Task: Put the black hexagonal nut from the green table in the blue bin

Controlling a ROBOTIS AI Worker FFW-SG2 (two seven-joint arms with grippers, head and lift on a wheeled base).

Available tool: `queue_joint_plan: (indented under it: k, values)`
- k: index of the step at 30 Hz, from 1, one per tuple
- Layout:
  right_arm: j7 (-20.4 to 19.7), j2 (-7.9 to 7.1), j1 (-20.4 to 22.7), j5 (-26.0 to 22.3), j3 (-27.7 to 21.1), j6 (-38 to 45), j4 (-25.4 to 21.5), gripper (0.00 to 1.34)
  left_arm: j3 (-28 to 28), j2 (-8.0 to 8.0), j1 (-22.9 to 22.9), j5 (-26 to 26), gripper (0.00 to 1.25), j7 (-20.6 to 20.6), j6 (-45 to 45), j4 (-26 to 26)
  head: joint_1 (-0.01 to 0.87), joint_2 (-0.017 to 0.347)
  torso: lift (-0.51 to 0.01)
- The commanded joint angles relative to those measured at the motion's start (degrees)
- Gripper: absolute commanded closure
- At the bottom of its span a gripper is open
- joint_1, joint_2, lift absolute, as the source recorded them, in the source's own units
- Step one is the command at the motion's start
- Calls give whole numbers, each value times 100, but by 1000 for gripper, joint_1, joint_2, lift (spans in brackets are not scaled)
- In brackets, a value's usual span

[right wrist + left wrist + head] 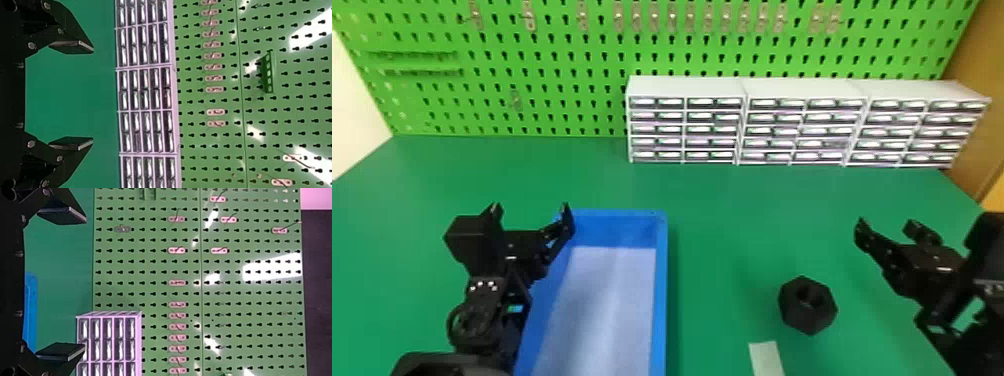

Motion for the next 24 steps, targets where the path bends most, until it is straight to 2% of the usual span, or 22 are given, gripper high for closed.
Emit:
queue_joint_plan:
  k: [1,24]
  values:
    - [10,0,-17,-5,-32,57,-15,444,-13,0,2,-30,140,0,53,9,657,57,-95]
    - [406,9,-123,91,-252,531,-94,444,39,0,-16,22,140,0,53,9,657,57,-95]
